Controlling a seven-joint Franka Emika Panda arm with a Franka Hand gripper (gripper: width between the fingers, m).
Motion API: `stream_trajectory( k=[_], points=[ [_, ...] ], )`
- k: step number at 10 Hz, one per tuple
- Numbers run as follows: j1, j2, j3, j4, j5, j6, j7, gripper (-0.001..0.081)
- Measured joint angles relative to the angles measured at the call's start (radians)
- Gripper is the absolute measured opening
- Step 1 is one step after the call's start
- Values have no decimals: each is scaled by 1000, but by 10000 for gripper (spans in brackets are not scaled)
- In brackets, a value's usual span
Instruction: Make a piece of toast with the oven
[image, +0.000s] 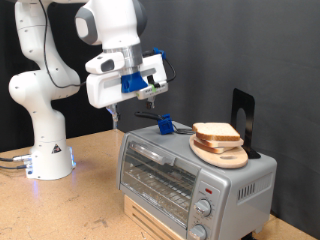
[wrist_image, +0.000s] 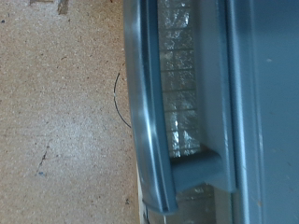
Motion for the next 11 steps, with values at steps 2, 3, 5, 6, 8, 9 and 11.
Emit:
stream_trajectory(
  k=[2, 3, 5, 6, 8, 9, 11],
  points=[
    [0, 15, 9, -50, -5, 65, 2, 808],
    [0, 23, 12, -72, -8, 95, 2, 808],
    [0, 25, 17, -113, -12, 136, 2, 808],
    [-1, 25, 17, -131, -17, 153, 2, 808],
    [-7, 27, 17, -173, -56, 197, 26, 808],
    [-12, 35, 17, -194, -77, 229, 46, 808],
    [-21, 51, 17, -210, -103, 295, 68, 808]
  ],
)
